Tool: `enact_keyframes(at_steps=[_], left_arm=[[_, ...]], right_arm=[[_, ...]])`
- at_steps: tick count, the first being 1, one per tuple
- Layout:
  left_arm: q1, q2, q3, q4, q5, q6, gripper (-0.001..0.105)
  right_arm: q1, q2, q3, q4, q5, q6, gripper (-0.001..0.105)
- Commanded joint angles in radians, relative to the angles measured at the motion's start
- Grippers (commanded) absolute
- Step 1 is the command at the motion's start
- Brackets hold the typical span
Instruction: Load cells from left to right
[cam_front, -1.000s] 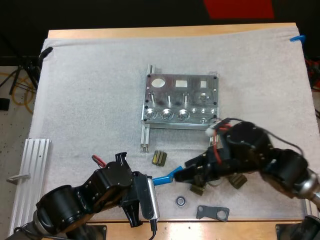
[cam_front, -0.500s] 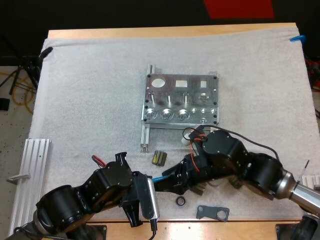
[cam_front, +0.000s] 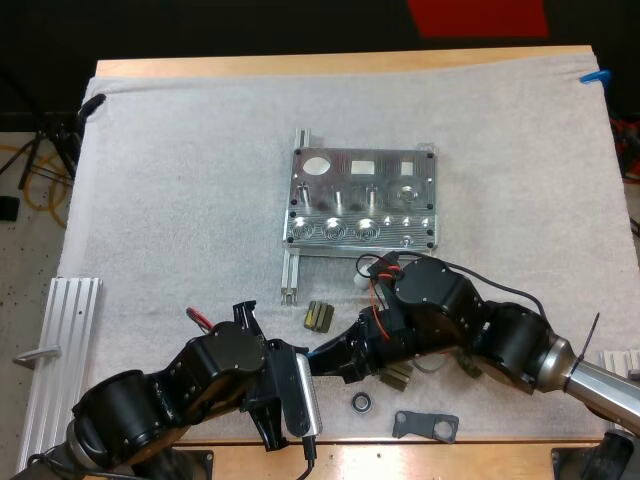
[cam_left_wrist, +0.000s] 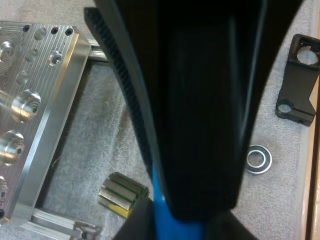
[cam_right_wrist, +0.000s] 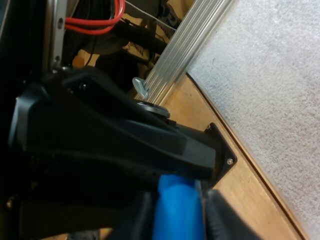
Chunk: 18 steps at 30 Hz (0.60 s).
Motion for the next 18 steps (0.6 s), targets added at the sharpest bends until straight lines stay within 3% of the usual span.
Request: enact_keyframes(at_steps=[1, 5, 8, 9, 12, 13, 14, 15, 18], left_arm=[[-0.006, -0.002, -0.007, -0.015, -0.01, -0.014, 0.001], [-0.006, -0.002, -0.007, -0.002, -0.01, -0.014, 0.001], [-0.006, -0.002, -0.007, 0.024, -0.01, -0.014, 0.009], [-0.006, -0.005, -0.007, 0.033, -0.01, -0.014, 0.013], [-0.006, -0.014, -0.03, 0.064, -0.012, -0.014, 0.043], [-0.006, -0.015, -0.043, 0.075, -0.017, -0.014, 0.058], [-0.006, -0.014, -0.049, 0.081, -0.019, -0.014, 0.062], [-0.006, -0.014, -0.069, 0.101, -0.036, -0.022, 0.073], [-0.006, -0.014, -0.118, 0.164, -0.121, -0.059, 0.073]], right_arm=[[0.003, -0.005, -0.006, -0.008, -0.012, -0.006, -0.001], [0.003, -0.005, -0.006, -0.008, -0.012, -0.014, 0.0], [0.003, -0.005, -0.006, -0.008, -0.012, -0.016, 0.0], [0.003, -0.005, -0.006, -0.008, -0.012, -0.018, 0.0], [-0.001, -0.005, -0.006, -0.008, -0.012, -0.026, 0.0], [0.0, -0.005, -0.006, -0.008, -0.012, -0.026, 0.0], [0.0, -0.005, -0.006, -0.008, -0.012, -0.026, 0.0], [0.0, -0.008, -0.006, -0.008, -0.012, -0.026, 0.0], [0.0, -0.015, -0.018, 0.019, -0.006, -0.039, 0.0]])
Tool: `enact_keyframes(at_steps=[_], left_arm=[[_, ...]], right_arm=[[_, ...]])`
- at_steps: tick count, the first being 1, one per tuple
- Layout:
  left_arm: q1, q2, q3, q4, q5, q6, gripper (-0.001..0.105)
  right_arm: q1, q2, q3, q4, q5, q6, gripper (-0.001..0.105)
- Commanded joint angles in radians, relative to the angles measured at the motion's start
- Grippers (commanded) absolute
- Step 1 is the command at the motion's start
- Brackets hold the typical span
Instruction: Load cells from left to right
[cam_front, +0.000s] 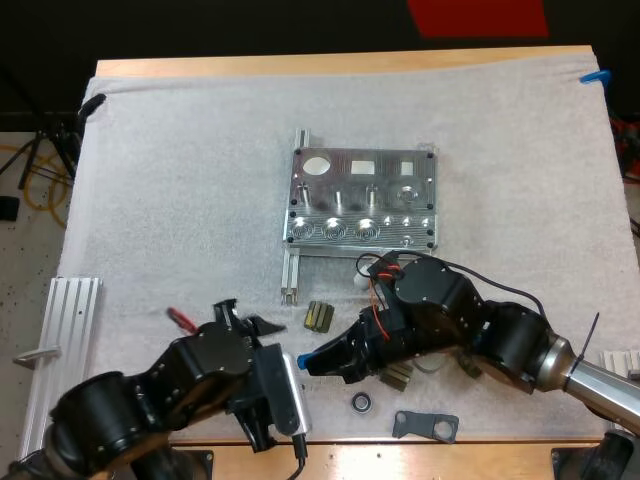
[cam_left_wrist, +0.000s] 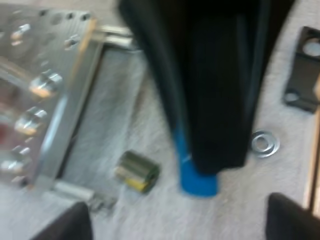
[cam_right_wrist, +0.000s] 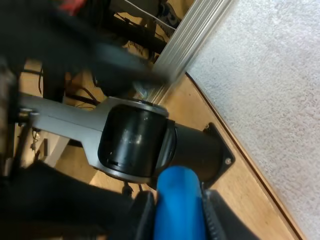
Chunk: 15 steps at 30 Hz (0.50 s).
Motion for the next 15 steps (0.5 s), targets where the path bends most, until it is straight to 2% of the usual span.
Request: enact_keyframes(at_steps=[1, 2, 4, 5, 7, 9, 11, 15], left_arm=[[-0.006, -0.012, -0.02, 0.04, -0.062, -0.021, 0.072], [-0.006, -0.015, -0.031, 0.066, -0.09, -0.021, 0.068], [-0.006, -0.039, -0.041, 0.1, -0.121, -0.045, 0.062], [-0.006, -0.045, -0.041, 0.103, -0.121, -0.053, 0.062], [-0.006, -0.102, -0.041, 0.12, -0.123, -0.132, 0.062], [-0.006, -0.143, -0.041, 0.12, -0.137, -0.179, 0.062], [-0.006, -0.184, -0.041, 0.117, -0.17, -0.238, 0.062], [-0.006, -0.286, -0.041, 0.069, -0.247, -0.36, 0.062]], right_arm=[[0.0, -0.015, -0.028, 0.031, 0.003, -0.024, 0.0], [0.0, -0.015, -0.039, 0.064, 0.02, -0.036, 0.0], [0.0, -0.015, -0.096, 0.194, 0.112, -0.124, 0.0], [0.0, -0.015, -0.126, 0.264, 0.172, -0.182, 0.0], [0.0, -0.015, -0.197, 0.42, 0.326, -0.273, 0.0], [-0.011, -0.009, -0.24, 0.509, 0.399, -0.322, 0.0], [-0.04, -0.005, -0.284, 0.565, 0.437, -0.338, 0.0], [-0.154, 0.022, -0.363, 0.641, 0.444, -0.338, 0.0]])
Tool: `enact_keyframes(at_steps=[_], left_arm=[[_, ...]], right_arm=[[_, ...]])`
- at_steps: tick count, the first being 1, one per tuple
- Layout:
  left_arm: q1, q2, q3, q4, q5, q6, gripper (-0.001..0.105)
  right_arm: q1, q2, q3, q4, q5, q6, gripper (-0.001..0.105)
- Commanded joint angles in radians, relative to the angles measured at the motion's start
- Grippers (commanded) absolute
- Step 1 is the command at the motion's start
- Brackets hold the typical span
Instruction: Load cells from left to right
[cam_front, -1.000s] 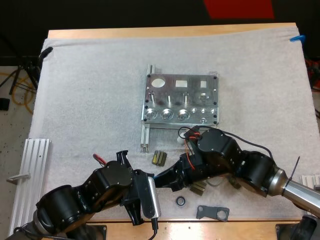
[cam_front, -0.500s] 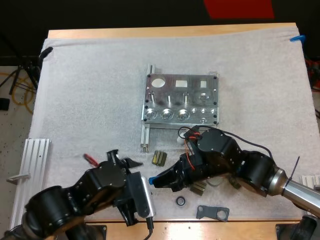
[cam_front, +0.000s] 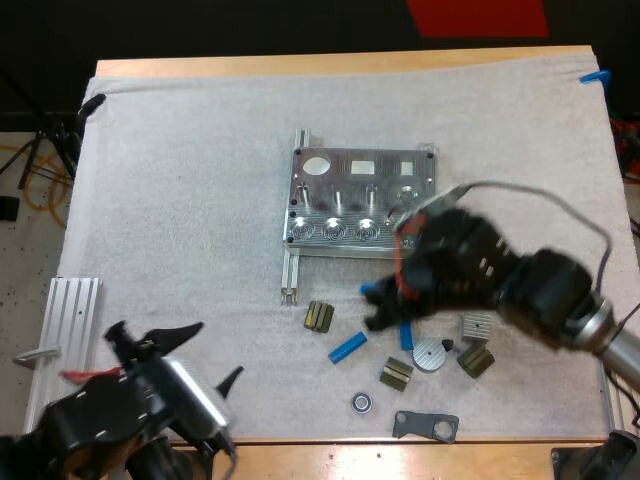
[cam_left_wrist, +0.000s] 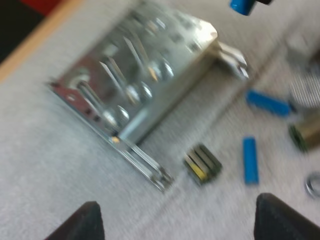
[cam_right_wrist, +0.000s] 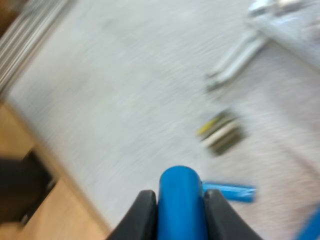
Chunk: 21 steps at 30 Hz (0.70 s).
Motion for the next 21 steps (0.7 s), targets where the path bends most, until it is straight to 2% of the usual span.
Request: enact_keyframes(at_steps=[1, 4, 8, 14, 21], left_arm=[[-0.006, -0.019, -0.006, -0.035, -0.048, -0.054, 0.062], [-0.006, -0.045, -0.006, -0.082, -0.083, -0.087, 0.062], [-0.006, -0.043, 0.008, -0.095, -0.128, -0.098, 0.062], [-0.006, -0.042, 0.071, -0.159, -0.127, -0.12, 0.062], [-0.006, -0.041, 0.073, -0.182, -0.125, -0.12, 0.062]], right_arm=[[-0.037, 0.014, -0.032, 0.025, 0.01, -0.015, 0.0], [-0.107, 0.07, -0.083, 0.064, 0.01, -0.037, 0.0], [-0.136, 0.166, -0.164, 0.132, 0.017, -0.094, 0.0], [-0.136, 0.348, -0.334, 0.261, 0.156, -0.146, 0.0], [-0.165, 0.551, -0.506, 0.355, 0.235, -0.193, 0.0]])
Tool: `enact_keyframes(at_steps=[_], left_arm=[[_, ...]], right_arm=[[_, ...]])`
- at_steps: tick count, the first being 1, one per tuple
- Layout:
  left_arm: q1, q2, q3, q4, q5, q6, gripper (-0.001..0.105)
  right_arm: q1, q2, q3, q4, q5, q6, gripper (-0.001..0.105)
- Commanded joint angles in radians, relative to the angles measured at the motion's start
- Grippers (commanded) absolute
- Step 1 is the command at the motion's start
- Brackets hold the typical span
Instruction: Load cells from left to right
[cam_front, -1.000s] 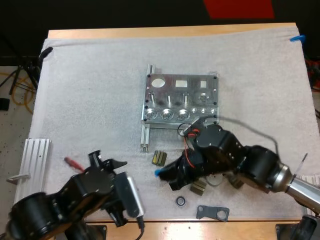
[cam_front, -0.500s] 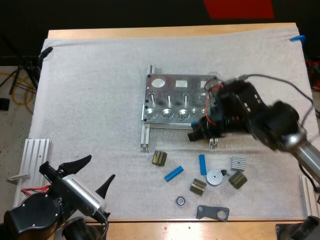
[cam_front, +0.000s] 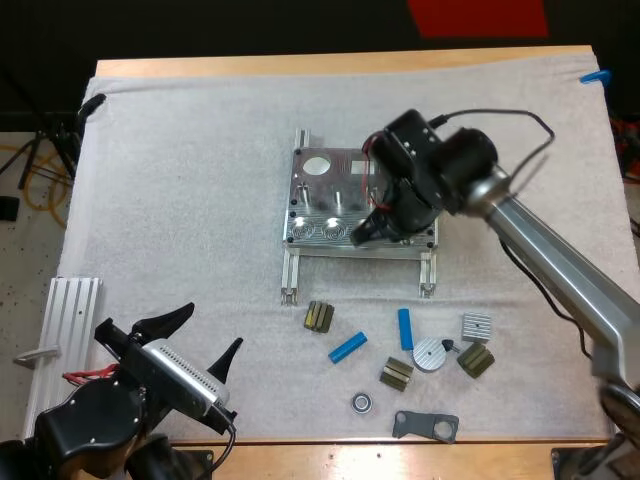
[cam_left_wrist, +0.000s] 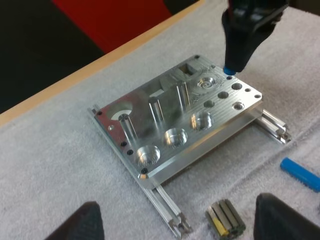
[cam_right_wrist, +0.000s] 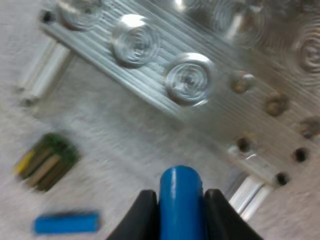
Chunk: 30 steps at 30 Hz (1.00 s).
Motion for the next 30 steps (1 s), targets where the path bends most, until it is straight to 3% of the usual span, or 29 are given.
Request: enact_keyframes(at_steps=[1, 13, 30], left_arm=[[-0.006, 0.0, -0.003, -0.018, -0.016, -0.014, 0.062], [-0.006, 0.0, -0.003, -0.023, 0.039, -0.014, 0.062], [-0.006, 0.0, -0.003, -0.023, 0.053, -0.014, 0.062]], right_arm=[[-0.012, 0.03, -0.039, 0.008, 0.028, -0.017, 0.0], [-0.074, 0.219, -0.201, 0.063, 0.038, -0.06, 0.0], [-0.081, 0.234, -0.209, 0.067, 0.039, -0.077, 0.0]])
